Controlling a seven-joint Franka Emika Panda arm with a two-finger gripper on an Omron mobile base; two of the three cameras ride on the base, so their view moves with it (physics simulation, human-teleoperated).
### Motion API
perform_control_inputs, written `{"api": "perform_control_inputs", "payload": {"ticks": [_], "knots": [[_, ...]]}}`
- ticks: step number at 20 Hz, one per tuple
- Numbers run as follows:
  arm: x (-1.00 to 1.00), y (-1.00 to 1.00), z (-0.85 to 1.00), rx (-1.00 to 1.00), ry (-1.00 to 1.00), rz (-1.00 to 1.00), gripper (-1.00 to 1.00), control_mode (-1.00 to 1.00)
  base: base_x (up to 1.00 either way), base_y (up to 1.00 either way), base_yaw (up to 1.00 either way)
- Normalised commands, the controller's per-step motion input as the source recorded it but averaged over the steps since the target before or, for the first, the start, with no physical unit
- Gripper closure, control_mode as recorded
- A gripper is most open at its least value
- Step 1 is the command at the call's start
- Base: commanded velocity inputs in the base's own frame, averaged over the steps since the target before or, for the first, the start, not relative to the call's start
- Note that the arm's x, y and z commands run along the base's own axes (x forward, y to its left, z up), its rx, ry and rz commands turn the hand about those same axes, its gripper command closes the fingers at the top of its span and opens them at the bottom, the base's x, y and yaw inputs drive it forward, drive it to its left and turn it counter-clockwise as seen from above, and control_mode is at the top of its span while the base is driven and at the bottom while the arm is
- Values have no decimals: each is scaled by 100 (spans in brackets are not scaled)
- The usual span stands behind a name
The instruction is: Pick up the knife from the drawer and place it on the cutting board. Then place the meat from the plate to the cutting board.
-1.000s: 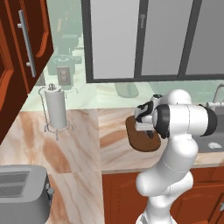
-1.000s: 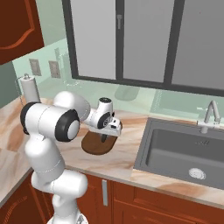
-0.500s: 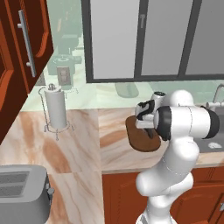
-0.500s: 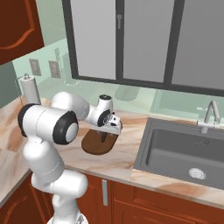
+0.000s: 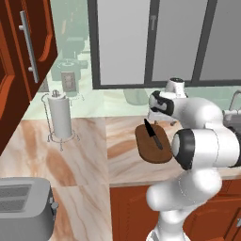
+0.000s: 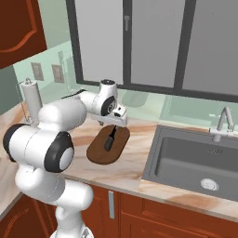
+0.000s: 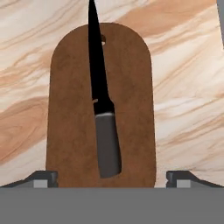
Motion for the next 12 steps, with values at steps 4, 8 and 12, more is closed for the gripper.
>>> {"api": "perform_control_inputs", "payload": {"ticks": [4,8,12], "knots": [[-39,1,100,0,-11,-10,-100,-100,0,0,0],[-54,0,89,0,-26,-8,-100,-100,0,0,0],[-36,0,40,0,-40,-9,-100,-100,0,0,0]]}}
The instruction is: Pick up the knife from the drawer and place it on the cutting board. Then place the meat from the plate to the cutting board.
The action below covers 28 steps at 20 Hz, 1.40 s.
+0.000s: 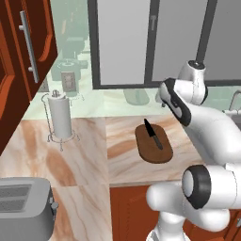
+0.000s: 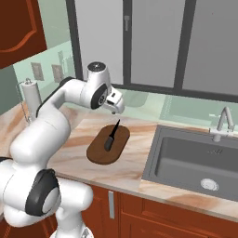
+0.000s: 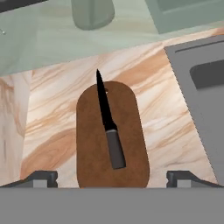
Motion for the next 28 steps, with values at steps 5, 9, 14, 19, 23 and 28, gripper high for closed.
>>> {"api": "perform_control_inputs", "payload": {"ticks": [5,9,14,19,23,28], "knots": [[-2,0,1,0,-9,-1,-100,-100,0,0,0],[-10,-1,0,0,0,0,-100,100,-7,-4,0],[0,0,0,0,0,0,-100,100,-26,-68,-1],[0,0,0,0,0,0,-100,100,4,-100,-7],[0,0,0,0,0,0,-100,100,27,-100,-10],[0,0,0,0,0,0,-100,100,25,-100,-10]]}}
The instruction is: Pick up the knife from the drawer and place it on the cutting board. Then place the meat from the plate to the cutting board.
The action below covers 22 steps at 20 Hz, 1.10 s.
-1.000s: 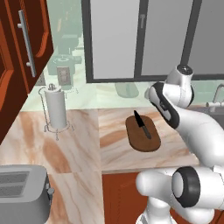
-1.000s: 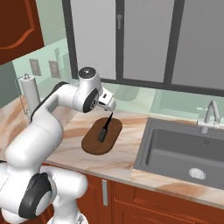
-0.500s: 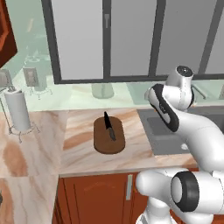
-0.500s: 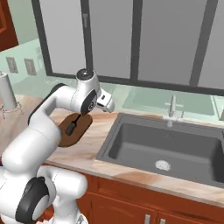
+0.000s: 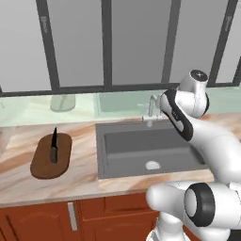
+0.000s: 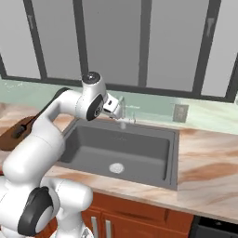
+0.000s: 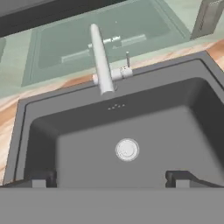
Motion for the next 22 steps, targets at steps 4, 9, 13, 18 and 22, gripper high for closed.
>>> {"api": "perform_control_inputs", "payload": {"ticks": [4,9,13,18,22], "knots": [[0,0,0,0,0,0,-100,100,22,-100,-9],[0,0,0,0,0,0,-100,100,9,-100,-10],[0,0,0,0,0,0,-100,100,6,-100,-11],[0,0,0,0,0,0,-100,100,16,-100,-11],[0,0,0,0,0,0,-100,100,17,-100,-11]]}}
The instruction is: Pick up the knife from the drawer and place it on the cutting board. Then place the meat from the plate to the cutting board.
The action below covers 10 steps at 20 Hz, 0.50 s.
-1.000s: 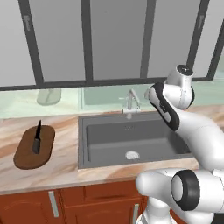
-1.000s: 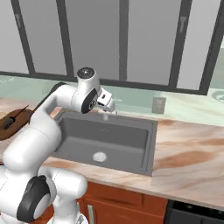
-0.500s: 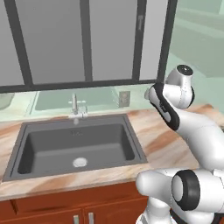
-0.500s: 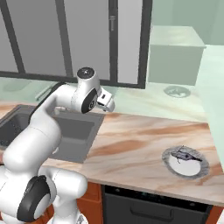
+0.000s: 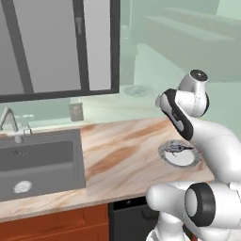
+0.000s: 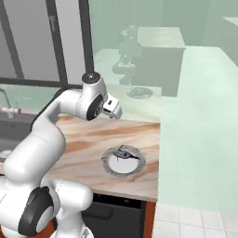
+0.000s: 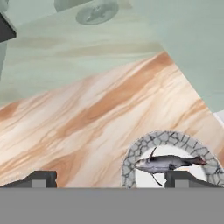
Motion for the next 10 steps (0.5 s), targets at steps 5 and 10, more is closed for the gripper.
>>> {"api": "perform_control_inputs", "payload": {"ticks": [5,10], "knots": [[0,0,0,0,0,0,-100,100,16,-89,-4],[0,0,0,0,0,0,-100,100,1,-28,0]]}}
